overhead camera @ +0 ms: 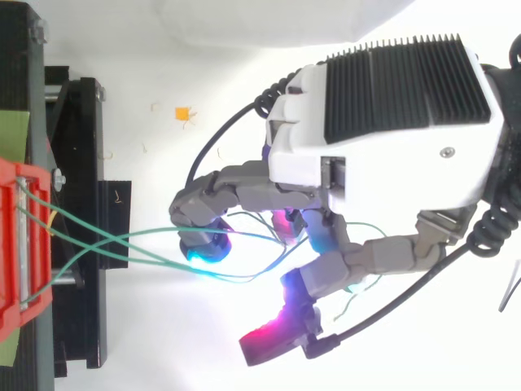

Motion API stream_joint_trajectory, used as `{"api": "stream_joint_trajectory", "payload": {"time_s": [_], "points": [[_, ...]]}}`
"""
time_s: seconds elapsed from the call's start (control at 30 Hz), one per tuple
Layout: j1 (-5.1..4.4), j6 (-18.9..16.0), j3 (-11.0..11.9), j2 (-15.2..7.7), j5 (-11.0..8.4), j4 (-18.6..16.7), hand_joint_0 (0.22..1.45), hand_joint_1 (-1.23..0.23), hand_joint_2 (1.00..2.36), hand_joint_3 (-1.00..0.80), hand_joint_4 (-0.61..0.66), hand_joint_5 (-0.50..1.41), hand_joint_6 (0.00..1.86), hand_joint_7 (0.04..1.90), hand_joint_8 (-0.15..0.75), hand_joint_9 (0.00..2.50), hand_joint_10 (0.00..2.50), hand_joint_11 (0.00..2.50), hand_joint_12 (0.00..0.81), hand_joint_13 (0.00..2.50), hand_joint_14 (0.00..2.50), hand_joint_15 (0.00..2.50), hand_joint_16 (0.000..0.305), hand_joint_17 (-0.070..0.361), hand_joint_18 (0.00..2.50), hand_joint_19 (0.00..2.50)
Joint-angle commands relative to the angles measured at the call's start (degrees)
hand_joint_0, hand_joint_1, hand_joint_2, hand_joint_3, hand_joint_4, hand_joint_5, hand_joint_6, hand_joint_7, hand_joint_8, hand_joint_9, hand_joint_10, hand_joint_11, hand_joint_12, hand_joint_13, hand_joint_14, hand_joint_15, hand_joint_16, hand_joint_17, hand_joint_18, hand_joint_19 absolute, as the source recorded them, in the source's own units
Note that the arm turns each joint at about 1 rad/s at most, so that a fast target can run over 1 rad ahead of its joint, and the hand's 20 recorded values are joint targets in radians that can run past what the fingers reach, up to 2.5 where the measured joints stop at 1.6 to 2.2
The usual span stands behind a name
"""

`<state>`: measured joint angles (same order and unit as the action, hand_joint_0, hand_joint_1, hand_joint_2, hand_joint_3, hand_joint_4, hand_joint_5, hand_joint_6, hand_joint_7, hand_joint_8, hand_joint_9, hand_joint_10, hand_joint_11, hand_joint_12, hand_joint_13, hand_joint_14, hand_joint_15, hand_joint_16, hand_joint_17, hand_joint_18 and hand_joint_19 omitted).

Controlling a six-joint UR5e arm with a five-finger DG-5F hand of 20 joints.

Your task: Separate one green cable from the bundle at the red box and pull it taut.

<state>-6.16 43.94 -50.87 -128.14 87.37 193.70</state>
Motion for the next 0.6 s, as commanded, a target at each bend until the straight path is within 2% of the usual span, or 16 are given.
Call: {"api": "stream_joint_trajectory", "payload": {"time_s": [0.0,0.1,0.27,0.4,0.57], "points": [[0.01,0.0,-0.5,0.0,-0.10,-0.3,0.71,-0.71,1.01,-0.33,0.07,0.12,0.50,1.32,0.211,1.81,0.01,0.26,0.409,1.17,0.02,0.53,0.044,0.098,0.83,0.61],[0.01,0.8,-1.1,0.0,0.08,-0.4,0.71,-0.71,1.01,-0.32,0.07,0.12,0.50,1.32,0.216,1.81,0.01,0.25,0.411,1.17,0.02,0.53,0.044,0.098,0.83,0.61],[-0.08,6.2,-1.3,0.0,-0.27,-0.8,0.71,-0.71,1.01,-0.33,0.07,0.12,0.50,1.32,0.221,1.81,0.01,0.25,0.411,1.17,0.02,0.54,0.044,0.098,0.83,0.61],[-0.08,6.6,-1.4,0.1,-0.27,-0.8,0.71,-0.71,1.01,-0.33,0.08,0.12,0.50,1.32,0.216,1.81,0.01,0.26,0.411,1.17,0.02,0.53,0.044,0.098,0.83,0.61],[0.01,5.1,-1.4,0.0,-0.45,-0.7,0.71,-0.71,1.01,-0.33,0.08,0.12,0.50,1.31,0.218,1.81,0.01,0.25,0.406,1.17,0.02,0.54,0.044,0.098,0.83,0.60]]}}
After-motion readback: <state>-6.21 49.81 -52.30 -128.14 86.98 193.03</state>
